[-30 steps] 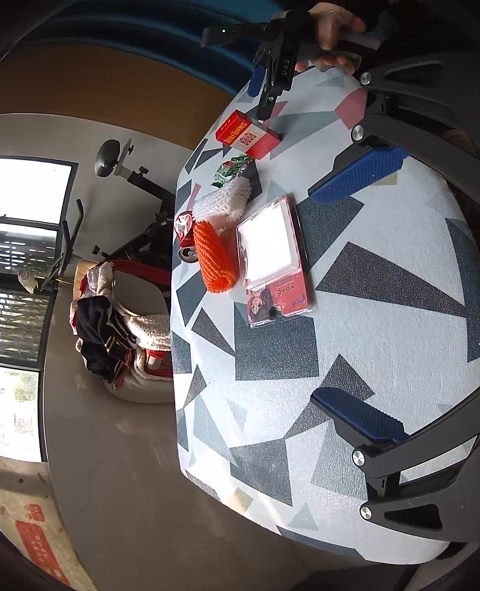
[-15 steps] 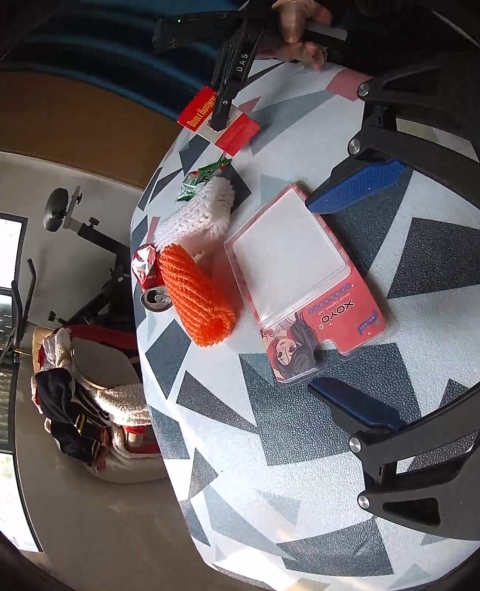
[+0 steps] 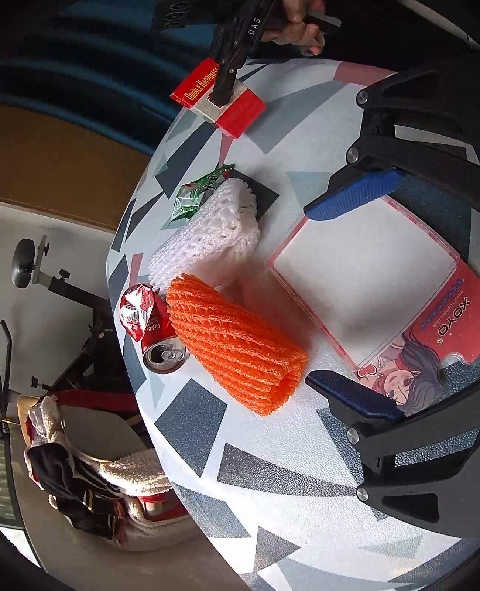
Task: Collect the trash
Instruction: 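Reach the left gripper to the XOYO card and close on it while the right holds the red box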
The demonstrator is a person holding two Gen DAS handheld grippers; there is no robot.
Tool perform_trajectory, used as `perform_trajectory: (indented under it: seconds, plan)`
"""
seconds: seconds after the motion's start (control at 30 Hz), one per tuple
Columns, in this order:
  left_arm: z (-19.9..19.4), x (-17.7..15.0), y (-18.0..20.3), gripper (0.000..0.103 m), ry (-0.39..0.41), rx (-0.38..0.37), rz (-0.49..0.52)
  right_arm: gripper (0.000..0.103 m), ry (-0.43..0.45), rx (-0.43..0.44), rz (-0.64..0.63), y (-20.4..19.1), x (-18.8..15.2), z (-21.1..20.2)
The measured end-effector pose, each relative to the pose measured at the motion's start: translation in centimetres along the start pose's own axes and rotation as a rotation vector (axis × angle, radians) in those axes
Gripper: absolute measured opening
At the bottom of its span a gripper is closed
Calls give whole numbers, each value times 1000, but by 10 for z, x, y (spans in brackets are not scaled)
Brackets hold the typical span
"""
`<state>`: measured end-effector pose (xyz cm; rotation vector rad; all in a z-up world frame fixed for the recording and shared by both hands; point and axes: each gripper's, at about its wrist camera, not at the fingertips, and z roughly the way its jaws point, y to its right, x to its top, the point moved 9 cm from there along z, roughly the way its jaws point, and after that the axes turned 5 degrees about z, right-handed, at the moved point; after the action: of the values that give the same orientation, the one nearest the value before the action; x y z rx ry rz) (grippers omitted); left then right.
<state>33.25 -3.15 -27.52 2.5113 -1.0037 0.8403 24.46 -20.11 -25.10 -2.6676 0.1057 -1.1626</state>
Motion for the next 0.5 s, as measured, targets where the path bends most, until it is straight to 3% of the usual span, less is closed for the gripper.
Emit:
perform_trajectory:
  seconds: [0.13, 0.33, 0.43, 0.5]
  plan:
    - [12, -8, 5, 88, -58, -51, 7, 26, 3, -7, 2, 5, 0, -2]
    - [-4, -18, 28, 94, -45, -112, 31, 26, 4, -7, 0, 6, -2, -4]
    - [-10, -22, 47, 96, -53, -123, 105, 26, 3, -4, -3, 3, -3, -5]
    - [-8, -24, 59, 97, -78, -92, 193, 26, 6, -2, -4, 1, -4, -7]
